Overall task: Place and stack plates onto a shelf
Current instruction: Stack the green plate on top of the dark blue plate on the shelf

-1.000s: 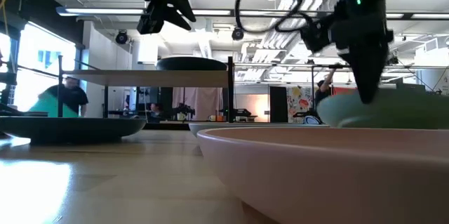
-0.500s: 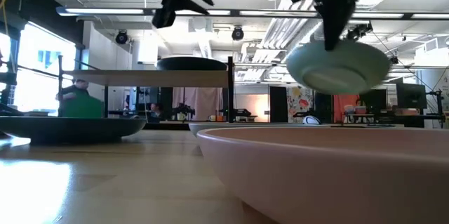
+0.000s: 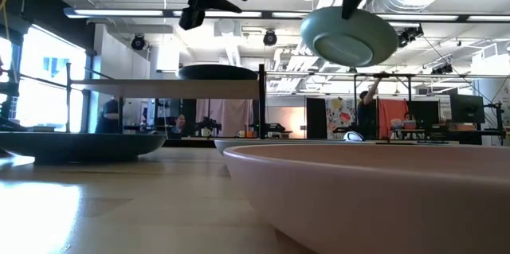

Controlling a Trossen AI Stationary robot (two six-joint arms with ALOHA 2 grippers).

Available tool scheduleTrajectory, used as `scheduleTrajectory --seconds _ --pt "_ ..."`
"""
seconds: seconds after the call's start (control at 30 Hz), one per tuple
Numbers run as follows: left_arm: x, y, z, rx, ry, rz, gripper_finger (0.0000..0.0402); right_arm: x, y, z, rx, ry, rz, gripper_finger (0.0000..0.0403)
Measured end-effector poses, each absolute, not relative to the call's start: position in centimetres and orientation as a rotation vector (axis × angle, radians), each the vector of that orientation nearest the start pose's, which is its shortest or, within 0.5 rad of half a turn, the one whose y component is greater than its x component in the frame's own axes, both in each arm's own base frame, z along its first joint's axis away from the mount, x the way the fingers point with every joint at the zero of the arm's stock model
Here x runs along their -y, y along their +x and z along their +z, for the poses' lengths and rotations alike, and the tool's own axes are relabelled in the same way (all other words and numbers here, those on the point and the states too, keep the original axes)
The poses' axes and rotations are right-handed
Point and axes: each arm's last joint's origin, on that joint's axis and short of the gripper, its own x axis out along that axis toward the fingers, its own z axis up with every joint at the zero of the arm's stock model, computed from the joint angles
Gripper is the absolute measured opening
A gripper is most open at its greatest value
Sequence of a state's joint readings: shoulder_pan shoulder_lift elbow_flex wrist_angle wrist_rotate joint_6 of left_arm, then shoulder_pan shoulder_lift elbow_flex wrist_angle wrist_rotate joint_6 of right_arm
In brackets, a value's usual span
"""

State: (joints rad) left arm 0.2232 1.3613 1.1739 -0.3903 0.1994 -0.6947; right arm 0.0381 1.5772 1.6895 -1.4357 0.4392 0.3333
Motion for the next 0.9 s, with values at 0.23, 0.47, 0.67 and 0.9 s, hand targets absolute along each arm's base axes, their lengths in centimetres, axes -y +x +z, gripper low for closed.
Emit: scheduleTrajectory --seconds 0.23,0.47,0.67,0.9 --pt "-7.6 28.8 32.3 -0.505 -0.922 0.302 0.0129 0.7 28.2 36.5 -1.277 -0.204 -0.37 0.0" --pt "-9.6 28.1 32.3 -0.471 -1.028 0.358 0.0123 0.9 28.3 36.4 -1.316 -0.35 -0.135 0.0" --pt "-10.3 27.8 32.3 -0.48 -1.087 0.321 0.0118 0.8 28.7 36.6 -1.283 -0.451 -0.038 0.0" --pt "-11.3 27.4 34.5 -0.447 -1.05 0.315 0.0117 0.8 29.0 36.6 -1.26 -0.549 0.031 0.0"
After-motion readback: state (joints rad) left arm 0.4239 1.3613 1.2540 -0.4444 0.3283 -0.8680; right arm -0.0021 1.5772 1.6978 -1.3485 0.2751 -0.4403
